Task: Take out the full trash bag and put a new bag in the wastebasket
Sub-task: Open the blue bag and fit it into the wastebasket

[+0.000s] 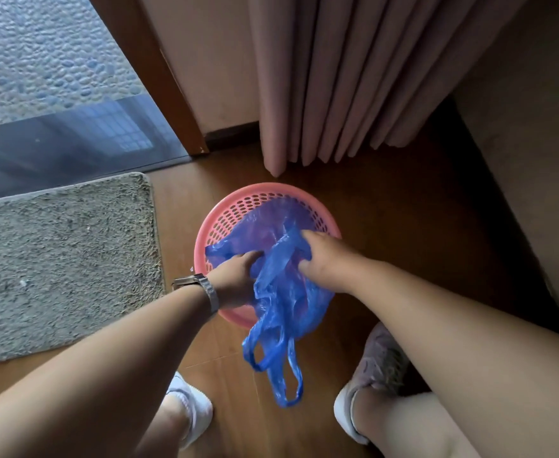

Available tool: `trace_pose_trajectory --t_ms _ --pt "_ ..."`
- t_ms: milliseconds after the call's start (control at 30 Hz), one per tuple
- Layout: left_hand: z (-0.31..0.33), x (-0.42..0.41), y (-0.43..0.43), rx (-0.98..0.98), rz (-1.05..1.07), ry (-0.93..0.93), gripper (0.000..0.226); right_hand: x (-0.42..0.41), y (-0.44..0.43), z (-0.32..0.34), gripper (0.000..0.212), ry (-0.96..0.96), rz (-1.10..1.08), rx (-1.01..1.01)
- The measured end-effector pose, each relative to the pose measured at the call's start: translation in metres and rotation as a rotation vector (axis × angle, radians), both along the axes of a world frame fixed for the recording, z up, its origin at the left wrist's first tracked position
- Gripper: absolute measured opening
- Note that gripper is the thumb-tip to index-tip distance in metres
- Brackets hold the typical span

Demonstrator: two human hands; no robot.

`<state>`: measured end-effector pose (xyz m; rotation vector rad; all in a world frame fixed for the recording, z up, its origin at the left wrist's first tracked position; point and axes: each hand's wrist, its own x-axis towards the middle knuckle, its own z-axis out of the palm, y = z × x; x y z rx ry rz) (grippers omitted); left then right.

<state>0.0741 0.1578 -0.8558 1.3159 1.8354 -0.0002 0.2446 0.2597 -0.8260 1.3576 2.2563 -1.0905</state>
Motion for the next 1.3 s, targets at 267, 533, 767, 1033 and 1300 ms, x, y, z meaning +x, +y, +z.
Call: trace_pose_trajectory --t_ms 267,533,767,1033,1300 --pt "0.026 -0.013 0.007 0.218 0.215 -0.008 0.020 0.002 0.002 -0.001 0.044 0.048 -0.123 -0.136" --pt "0.090 0.010 -0.006 -0.177 0.117 -0.136 0.036 0.003 -0.007 0.042 0.049 0.035 0.007 0.011" --pt "0.097 0.002 -0.029 0.138 -0.107 0.356 0.011 0.018 -0.042 0.069 0.043 -0.301 0.223 -0.019" --pt "0.069 -0.033 -0.037 0.418 0.078 0.578 0.019 0.028 -0.021 0.065 0.021 -0.303 0.205 0.171" --pt "0.028 -0.057 -0.025 0.345 -0.094 0.622 0.021 0.046 0.010 0.017 0.023 -0.243 0.184 0.316"
